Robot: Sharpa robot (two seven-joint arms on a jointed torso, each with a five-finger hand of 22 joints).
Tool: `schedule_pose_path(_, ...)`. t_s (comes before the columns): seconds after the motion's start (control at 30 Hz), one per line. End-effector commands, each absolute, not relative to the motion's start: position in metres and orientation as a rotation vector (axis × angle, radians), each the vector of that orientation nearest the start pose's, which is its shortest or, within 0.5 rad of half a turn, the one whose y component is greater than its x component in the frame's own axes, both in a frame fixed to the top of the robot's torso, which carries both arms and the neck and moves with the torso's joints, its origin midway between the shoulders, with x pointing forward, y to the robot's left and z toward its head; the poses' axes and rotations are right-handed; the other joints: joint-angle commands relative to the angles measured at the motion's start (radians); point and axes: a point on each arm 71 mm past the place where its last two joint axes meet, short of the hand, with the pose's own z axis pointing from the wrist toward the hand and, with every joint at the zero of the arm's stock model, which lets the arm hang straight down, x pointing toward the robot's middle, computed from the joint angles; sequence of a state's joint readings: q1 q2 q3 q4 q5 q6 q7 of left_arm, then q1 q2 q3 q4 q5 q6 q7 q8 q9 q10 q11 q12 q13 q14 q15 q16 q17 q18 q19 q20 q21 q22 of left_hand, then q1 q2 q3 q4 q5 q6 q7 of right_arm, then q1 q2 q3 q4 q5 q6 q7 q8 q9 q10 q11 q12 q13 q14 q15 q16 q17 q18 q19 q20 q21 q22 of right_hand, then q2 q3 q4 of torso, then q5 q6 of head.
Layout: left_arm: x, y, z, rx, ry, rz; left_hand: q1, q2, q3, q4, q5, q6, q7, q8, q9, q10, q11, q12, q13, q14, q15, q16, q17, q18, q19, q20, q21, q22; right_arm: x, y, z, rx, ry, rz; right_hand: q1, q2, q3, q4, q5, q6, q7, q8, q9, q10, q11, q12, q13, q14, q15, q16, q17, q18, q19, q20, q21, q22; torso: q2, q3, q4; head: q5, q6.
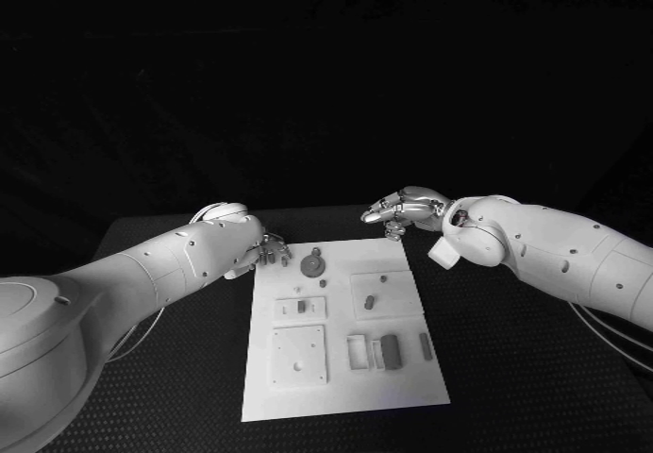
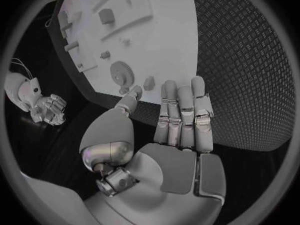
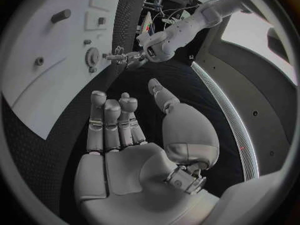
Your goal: Assemble the parts on the task board
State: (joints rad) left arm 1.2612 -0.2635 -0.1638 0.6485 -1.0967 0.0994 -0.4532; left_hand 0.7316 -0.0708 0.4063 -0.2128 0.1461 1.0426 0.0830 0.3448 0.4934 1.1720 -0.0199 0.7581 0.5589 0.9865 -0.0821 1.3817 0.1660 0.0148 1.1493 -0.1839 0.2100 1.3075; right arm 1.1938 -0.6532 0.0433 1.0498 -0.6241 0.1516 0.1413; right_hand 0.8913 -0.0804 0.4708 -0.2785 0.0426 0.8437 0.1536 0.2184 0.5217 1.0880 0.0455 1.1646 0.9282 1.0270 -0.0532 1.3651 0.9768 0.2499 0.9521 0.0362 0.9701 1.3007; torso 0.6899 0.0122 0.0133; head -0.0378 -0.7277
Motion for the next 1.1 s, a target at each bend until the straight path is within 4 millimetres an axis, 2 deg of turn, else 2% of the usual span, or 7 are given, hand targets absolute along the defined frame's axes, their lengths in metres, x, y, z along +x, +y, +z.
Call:
schedule_pose_path(0.03,0.5985,0.1717,-0.2485,-0.295,2.189,-0.137,0.007,0.008,0.001,-0.006,-0.003,0.005,0.001,0.004,-0.001,0.005,-0.003,0.003,0.001,0.000,-0.004,0.005,0.000,-0.011,0.007,0.002,0.001,0.020,0.5580,-0.2288,-0.2029,0.548,1.934,1.240,-0.011,0.003,0.000,0.003,0.006,-0.001,0.006,-0.005,-0.001,-0.005,0.000,0.005,-0.001,-0.003,-0.006,0.003,-0.002,0.012,-0.002,0.002,-0.005,-0.001,0.000,0.0002,0.0008,-0.003,0.000)
schedule_pose_path(0.27,0.5978,0.1688,-0.2500,-0.304,2.193,-0.151,0.020,0.023,0.003,-0.020,-0.003,0.005,0.001,0.005,-0.002,0.005,-0.003,0.004,0.001,0.001,-0.004,0.005,0.000,-0.013,0.007,0.002,0.001,0.021,0.5582,-0.2284,-0.2033,0.548,1.938,1.239,-0.011,0.003,0.000,0.003,0.006,-0.001,0.006,-0.005,-0.001,-0.005,0.000,0.005,-0.001,-0.003,-0.006,0.003,-0.002,0.012,-0.002,0.002,-0.005,-0.001,0.000,-0.0006,0.0004,-0.007,-0.002)
schedule_pose_path(0.47,0.5976,0.1672,-0.2503,-0.304,2.192,-0.158,0.029,0.033,0.002,-0.032,-0.004,0.005,0.002,0.005,-0.002,0.004,-0.003,0.005,0.001,0.001,-0.004,0.005,-0.001,-0.014,0.007,0.002,0.001,0.021,0.5581,-0.2272,-0.2034,0.547,1.940,1.240,-0.011,0.003,0.000,0.003,0.006,-0.001,0.006,-0.005,-0.001,-0.005,0.000,0.005,-0.001,-0.003,-0.006,0.004,-0.002,0.012,-0.002,0.002,-0.005,-0.001,-0.001,-0.0014,0.0032,-0.007,-0.001)
schedule_pose_path(0.7,0.5973,0.1652,-0.2505,-0.311,2.195,-0.169,0.039,0.045,0.001,-0.045,-0.006,0.005,0.002,0.006,-0.003,0.004,-0.003,0.005,0.001,0.001,-0.004,0.005,-0.002,-0.015,0.008,0.001,0.001,0.021,0.5583,-0.2265,-0.2036,0.548,1.943,1.239,-0.012,0.004,0.001,0.003,0.006,-0.001,0.006,-0.005,-0.001,-0.005,0.000,0.005,-0.001,-0.003,-0.006,0.004,-0.002,0.012,-0.002,0.002,-0.005,-0.001,0.000,-0.0016,0.0003,-0.006,0.000)
schedule_pose_path(0.97,0.5977,0.1665,-0.2503,-0.322,2.189,-0.172,0.053,0.068,0.000,-0.061,-0.011,0.005,0.002,0.006,-0.003,0.004,-0.002,0.006,0.001,0.002,-0.004,0.005,-0.003,-0.015,0.009,0.002,0.001,0.021,0.5583,-0.2255,-0.2040,0.547,1.948,1.240,-0.012,0.003,0.001,0.003,0.006,-0.002,0.006,-0.005,-0.001,-0.005,0.000,0.005,-0.002,-0.004,-0.006,0.004,-0.002,0.012,-0.002,0.002,-0.005,-0.001,0.000,-0.0010,0.0012,-0.007,0.000)
schedule_pose_path(1.1,0.5978,0.1672,-0.2504,-0.329,2.191,-0.172,0.054,0.070,0.000,-0.063,-0.011,0.004,0.003,0.006,-0.003,0.004,-0.002,0.005,0.000,0.002,-0.004,0.005,-0.003,-0.015,0.009,0.002,0.001,0.021,0.5581,-0.2248,-0.2040,0.546,1.949,1.241,-0.012,0.003,0.001,0.003,0.006,-0.002,0.006,-0.005,-0.001,-0.005,0.000,0.005,-0.002,-0.004,-0.006,0.004,-0.002,0.012,-0.002,0.002,-0.005,-0.001,0.000,-0.0004,0.0013,-0.008,-0.001)
